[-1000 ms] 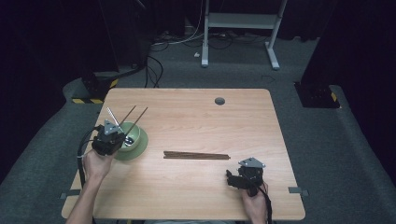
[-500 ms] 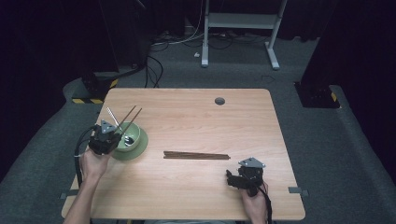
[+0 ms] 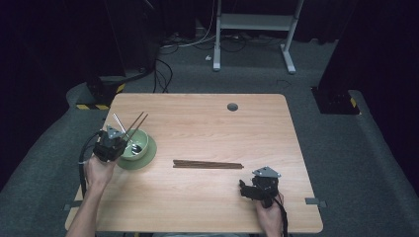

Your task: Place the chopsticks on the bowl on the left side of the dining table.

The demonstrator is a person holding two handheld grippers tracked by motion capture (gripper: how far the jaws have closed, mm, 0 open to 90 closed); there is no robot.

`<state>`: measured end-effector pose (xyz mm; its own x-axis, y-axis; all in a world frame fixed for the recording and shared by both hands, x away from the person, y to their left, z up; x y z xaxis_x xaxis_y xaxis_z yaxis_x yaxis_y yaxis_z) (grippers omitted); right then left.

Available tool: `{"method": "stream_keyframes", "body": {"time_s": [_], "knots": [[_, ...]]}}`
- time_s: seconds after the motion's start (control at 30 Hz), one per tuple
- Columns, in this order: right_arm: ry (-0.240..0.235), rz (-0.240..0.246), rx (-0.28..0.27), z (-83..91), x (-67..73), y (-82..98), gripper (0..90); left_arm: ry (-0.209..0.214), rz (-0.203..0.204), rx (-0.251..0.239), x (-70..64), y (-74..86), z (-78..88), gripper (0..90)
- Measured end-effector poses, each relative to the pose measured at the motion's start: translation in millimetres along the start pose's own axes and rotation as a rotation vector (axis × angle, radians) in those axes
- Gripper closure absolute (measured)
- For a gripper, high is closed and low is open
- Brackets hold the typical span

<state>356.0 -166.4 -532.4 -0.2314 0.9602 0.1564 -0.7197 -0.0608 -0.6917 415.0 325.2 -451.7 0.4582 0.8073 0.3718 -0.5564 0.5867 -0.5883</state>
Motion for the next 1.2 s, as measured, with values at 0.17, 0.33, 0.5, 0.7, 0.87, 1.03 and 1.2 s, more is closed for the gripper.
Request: {"method": "stream_keyframes", "body": {"time_s": [0.17, 0.33, 0.5, 0.7, 0.87, 1.03, 1.2], "knots": [[0.000, 0.001, 0.001, 0.1, 0.0, 0.0, 14.2, -0.011, 0.007, 0.006, 1.4, 0.6, -3.1, 84.0], [0.000, 0.000, 0.000, 0.0, 0.0, 0.0, 14.2, -0.014, 0.009, 0.004, 1.8, -0.2, -4.7, 83.9], [0.000, 0.000, 0.001, 0.1, 0.0, 0.0, 14.2, -0.024, 0.013, 0.006, 3.9, 0.3, -6.0, 83.6], [0.000, 0.000, 0.000, 0.0, 0.0, 0.0, 14.2, -0.029, 0.006, 0.007, 4.6, -3.6, -6.3, 83.0], [0.000, 0.000, 0.001, 0.1, 0.0, 0.0, 14.2, -0.033, 0.007, 0.009, 5.5, -5.3, -6.6, 81.8], [0.000, 0.000, 0.001, 0.1, 0.0, 0.0, 14.2, -0.031, 0.008, -0.006, 5.0, -5.7, -3.8, 80.6], [0.000, 0.000, 0.000, 0.0, 0.0, 0.0, 14.2, -0.022, 0.005, -0.031, 4.5, -6.8, 2.9, 77.5]]}}
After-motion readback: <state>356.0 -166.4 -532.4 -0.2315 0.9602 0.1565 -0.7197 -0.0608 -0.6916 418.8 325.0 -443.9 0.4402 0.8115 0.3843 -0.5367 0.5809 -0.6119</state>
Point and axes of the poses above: each handheld gripper's, and its own axes: z roughly backward along the jaws, y roughly out of its underside, x roughly to its left, the point moved 1 cm from there along -z, roughly forward along the jaws, and after that the axes turned 14 degrees about -z, right-handed, at the moved point
